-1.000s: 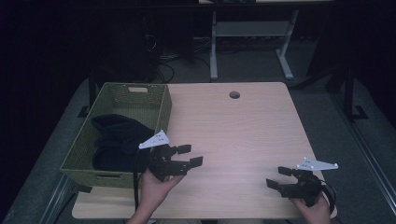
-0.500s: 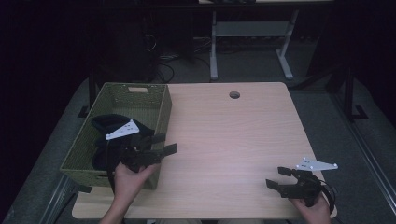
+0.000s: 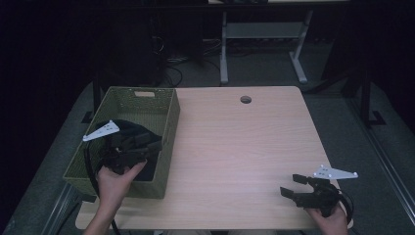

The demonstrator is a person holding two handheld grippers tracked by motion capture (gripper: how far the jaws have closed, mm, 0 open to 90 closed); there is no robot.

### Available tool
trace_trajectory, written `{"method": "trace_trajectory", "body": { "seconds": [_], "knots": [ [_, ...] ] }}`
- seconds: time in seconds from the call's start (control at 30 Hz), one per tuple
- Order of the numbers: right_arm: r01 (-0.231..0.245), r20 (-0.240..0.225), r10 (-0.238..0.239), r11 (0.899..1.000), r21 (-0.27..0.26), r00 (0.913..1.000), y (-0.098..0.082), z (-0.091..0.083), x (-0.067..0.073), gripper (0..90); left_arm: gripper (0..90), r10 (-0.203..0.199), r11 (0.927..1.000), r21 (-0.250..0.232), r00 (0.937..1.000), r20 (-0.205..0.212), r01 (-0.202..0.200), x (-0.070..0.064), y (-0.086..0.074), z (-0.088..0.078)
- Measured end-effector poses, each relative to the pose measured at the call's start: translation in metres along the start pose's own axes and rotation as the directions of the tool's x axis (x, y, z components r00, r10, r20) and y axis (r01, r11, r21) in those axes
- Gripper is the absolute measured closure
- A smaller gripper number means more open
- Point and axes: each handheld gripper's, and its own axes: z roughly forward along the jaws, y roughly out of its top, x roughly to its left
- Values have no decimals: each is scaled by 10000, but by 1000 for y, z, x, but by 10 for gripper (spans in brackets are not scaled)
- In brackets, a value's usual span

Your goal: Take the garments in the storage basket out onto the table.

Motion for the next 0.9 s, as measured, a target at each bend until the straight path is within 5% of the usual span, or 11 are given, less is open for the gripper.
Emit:
{"method": "trace_trajectory", "body": {
  "seconds": [0.53, 0.9],
  "knots": [
    [88, 31, -88, 9999, 87, 10000, 0, 1, 2, 191, 253, -555, 9982, -268, 9941, -933, 533, 35, 5, -24],
    [133, 17, -133, 9999, 99, 9999, 0, 2, 2, 191, 253, -938, 9952, -439, 9835, -1544, 880, 61, 7, -41]
  ]
}}
